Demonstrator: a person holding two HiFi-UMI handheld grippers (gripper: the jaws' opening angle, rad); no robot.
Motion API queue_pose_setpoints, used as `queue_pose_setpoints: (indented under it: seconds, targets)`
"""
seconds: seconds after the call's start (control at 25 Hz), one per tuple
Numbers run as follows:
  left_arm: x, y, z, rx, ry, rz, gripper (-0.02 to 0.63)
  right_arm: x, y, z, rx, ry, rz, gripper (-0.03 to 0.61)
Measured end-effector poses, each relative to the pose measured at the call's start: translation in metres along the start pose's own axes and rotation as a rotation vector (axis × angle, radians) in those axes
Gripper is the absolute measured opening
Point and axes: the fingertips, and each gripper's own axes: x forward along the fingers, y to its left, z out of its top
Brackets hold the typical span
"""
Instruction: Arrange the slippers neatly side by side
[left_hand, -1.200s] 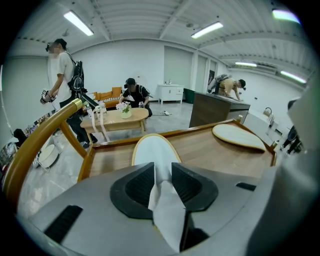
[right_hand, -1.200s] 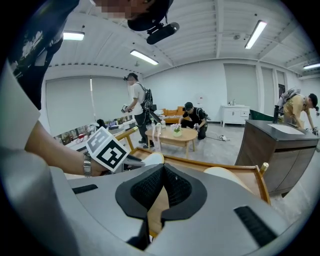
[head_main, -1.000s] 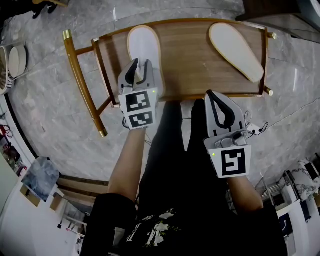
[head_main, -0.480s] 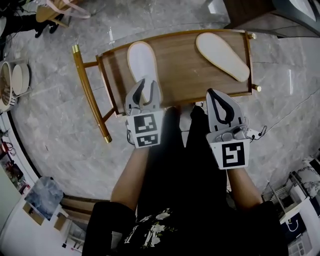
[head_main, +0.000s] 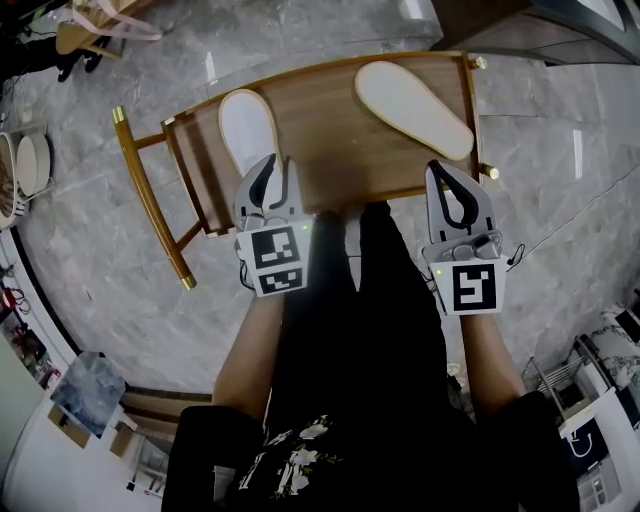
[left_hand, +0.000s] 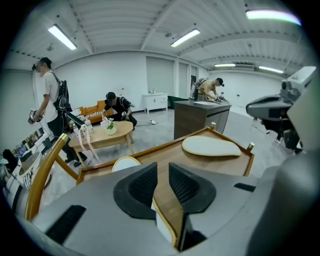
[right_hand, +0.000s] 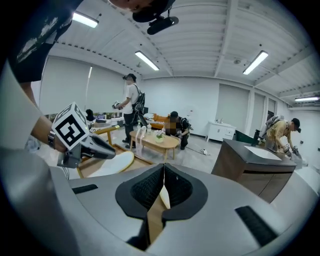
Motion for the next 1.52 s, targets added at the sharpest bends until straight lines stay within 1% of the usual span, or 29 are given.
queue_pose_setpoints:
  seconds: [0.12,0.16,0.24,0.28,0.32,0.4,0.56,0.64,0.76,0.84,0.96,1.08,1.16,1.36,1.52]
  targets:
    - [0.009,-0.009,0.007,0.008,0.009,0.011,0.057,0.001,-0.016,-0.01,0.01,-0.001,0.024,-0.006]
    - [0.011,-0.014,0.008,0.009,0.012,0.008,0.037,0.002,-0.021,-0.014,0.007,0.006,0.028,-0.006]
    - [0.018,-0.024,0.009,0.016,0.017,0.004,0.029,0.005,-0.03,-0.023,0.017,0.029,0.043,0.001]
    - [0.022,-0.03,0.01,0.024,0.02,0.004,0.026,0.007,-0.034,-0.027,0.036,0.033,0.052,0.026]
    - [0.026,-0.037,0.009,0.036,0.024,0.002,0.024,0.01,-0.038,-0.031,0.056,0.03,0.061,0.065]
    - [0.033,-0.055,0.008,0.06,0.036,-0.01,0.017,0.011,-0.046,-0.036,0.063,0.02,0.072,0.093]
    - [0.044,-0.087,0.008,0.065,0.05,-0.049,0.012,0.016,-0.053,-0.054,0.017,0.056,0.109,0.128]
    - [0.05,-0.102,0.008,0.062,0.056,-0.069,0.011,0.019,-0.054,-0.064,-0.001,0.08,0.14,0.163]
    - [0.057,-0.123,0.005,0.066,0.071,-0.099,0.011,0.025,-0.055,-0.075,-0.034,0.089,0.184,0.199]
    - [0.062,-0.135,0.003,0.07,0.077,-0.117,0.011,0.028,-0.058,-0.085,-0.046,0.102,0.205,0.204]
    - [0.069,-0.151,0.001,0.069,0.091,-0.141,0.011,0.035,-0.066,-0.099,-0.035,0.137,0.215,0.206]
    - [0.078,-0.166,0.002,0.073,0.103,-0.168,0.011,0.045,-0.076,-0.106,-0.029,0.155,0.215,0.206]
    - [0.085,-0.176,0.004,0.084,0.11,-0.187,0.011,0.053,-0.081,-0.11,-0.032,0.17,0.231,0.206]
    - [0.1,-0.195,0.01,0.091,0.12,-0.234,0.012,0.07,-0.087,-0.123,-0.041,0.235,0.315,0.206]
    - [0.11,-0.2,0.003,0.056,0.162,-0.249,0.012,0.082,-0.086,-0.131,-0.014,0.293,0.385,0.205]
